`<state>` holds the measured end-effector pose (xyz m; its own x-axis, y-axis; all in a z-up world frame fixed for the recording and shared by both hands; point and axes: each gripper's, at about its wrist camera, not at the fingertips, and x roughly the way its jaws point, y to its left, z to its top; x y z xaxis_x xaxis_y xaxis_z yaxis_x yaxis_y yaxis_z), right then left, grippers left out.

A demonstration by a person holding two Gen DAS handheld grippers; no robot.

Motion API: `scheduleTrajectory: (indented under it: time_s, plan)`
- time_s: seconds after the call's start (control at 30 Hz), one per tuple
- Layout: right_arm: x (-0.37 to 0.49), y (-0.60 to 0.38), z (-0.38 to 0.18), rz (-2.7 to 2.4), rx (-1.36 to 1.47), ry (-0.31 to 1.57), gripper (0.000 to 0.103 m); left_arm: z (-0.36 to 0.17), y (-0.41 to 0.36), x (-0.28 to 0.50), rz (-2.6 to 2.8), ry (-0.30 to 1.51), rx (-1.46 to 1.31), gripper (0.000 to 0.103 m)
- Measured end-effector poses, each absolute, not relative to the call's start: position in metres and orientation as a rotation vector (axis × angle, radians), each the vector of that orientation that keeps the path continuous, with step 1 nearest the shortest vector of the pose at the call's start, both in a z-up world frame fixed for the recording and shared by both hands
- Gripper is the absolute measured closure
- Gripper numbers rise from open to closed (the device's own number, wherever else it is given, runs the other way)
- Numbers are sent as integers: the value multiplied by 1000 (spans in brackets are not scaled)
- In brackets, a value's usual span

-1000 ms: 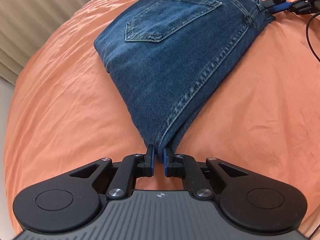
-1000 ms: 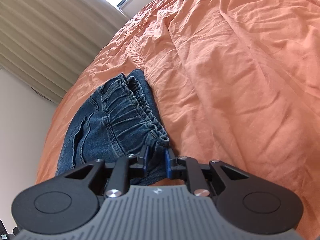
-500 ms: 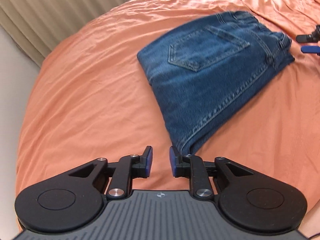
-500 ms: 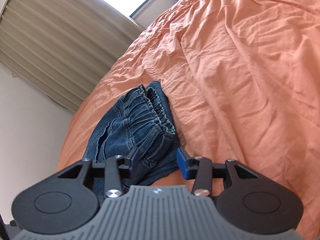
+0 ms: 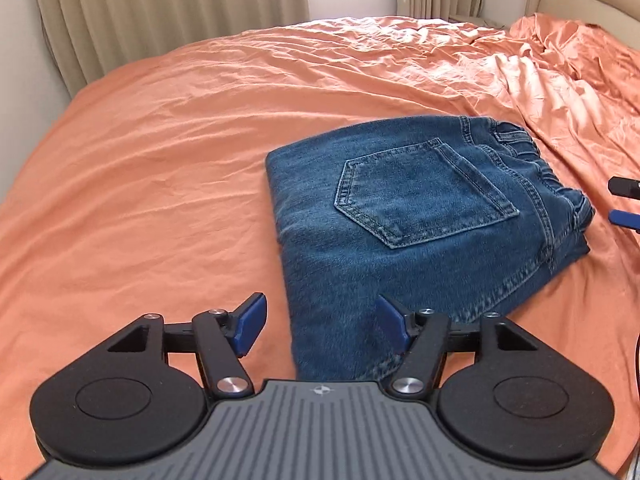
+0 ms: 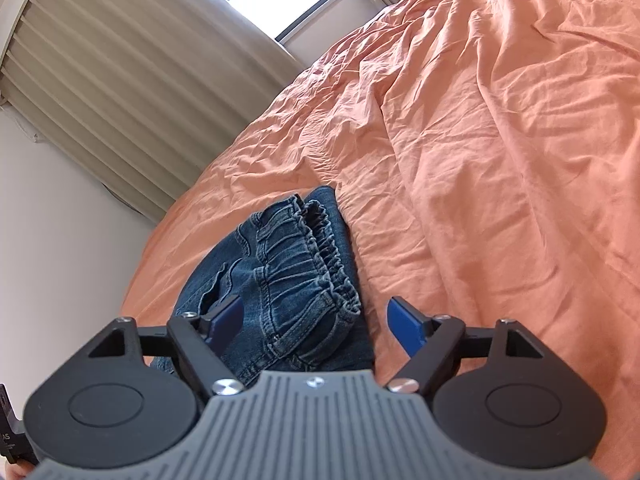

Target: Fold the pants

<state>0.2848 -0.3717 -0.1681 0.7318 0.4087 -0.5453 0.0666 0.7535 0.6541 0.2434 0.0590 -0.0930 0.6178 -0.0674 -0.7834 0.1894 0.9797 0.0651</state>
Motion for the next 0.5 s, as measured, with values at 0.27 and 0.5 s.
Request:
scheduleTrajectory:
  time_s: [0.27,0.5]
  plan:
    - [340,-372,-173,359,620,863,28,-121,103,281,-195,880,-170,28]
    - [393,-386,-205,461,780,999,29,-158,154,316,-242,917,-527,27]
